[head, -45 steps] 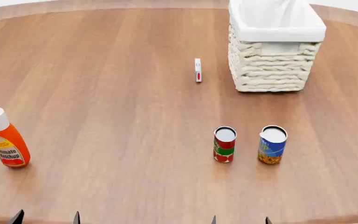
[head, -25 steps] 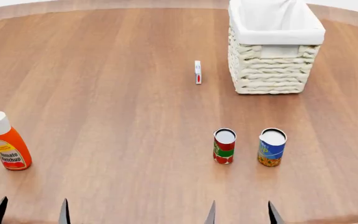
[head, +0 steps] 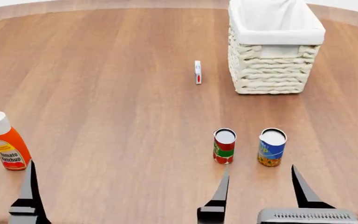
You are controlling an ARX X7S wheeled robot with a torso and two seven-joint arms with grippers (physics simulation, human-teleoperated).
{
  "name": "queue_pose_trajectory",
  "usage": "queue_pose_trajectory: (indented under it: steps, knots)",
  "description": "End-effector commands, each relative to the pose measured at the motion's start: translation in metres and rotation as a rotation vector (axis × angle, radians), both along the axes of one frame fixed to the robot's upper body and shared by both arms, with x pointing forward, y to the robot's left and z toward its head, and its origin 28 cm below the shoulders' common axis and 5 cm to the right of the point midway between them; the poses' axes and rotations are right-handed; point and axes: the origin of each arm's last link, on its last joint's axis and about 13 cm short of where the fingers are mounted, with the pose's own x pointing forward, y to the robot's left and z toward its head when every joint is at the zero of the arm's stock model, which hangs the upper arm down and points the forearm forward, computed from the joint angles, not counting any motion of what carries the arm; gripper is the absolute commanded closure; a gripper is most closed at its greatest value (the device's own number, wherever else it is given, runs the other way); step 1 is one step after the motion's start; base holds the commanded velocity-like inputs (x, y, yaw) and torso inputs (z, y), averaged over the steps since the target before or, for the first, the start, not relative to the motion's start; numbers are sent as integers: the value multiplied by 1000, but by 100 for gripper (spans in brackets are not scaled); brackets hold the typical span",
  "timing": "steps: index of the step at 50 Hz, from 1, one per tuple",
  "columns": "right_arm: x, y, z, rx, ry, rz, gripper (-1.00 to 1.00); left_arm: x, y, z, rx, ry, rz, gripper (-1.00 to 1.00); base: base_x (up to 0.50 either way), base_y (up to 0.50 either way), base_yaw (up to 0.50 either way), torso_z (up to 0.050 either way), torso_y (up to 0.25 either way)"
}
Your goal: Pick up the tomato sauce, and put it in the basket.
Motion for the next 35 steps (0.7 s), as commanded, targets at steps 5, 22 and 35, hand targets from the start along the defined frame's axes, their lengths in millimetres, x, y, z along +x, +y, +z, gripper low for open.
queue_pose_trajectory:
  steps: [5, 22, 35]
  knots:
    - [-8, -5, 19, -8, -44, 8, -100, -5, 0, 18, -2, -33, -14, -100, 234, 0, 0, 0, 0]
    - [-7, -5, 17, -16, -39, 19, -100, 2, 2, 9, 0, -9, -16, -100, 424, 0, 0, 0, 0]
    - [-6, -7, 14, -14, -30, 23, -100, 4, 2, 8, -15, -4, -31, -100, 444, 0, 0, 0, 0]
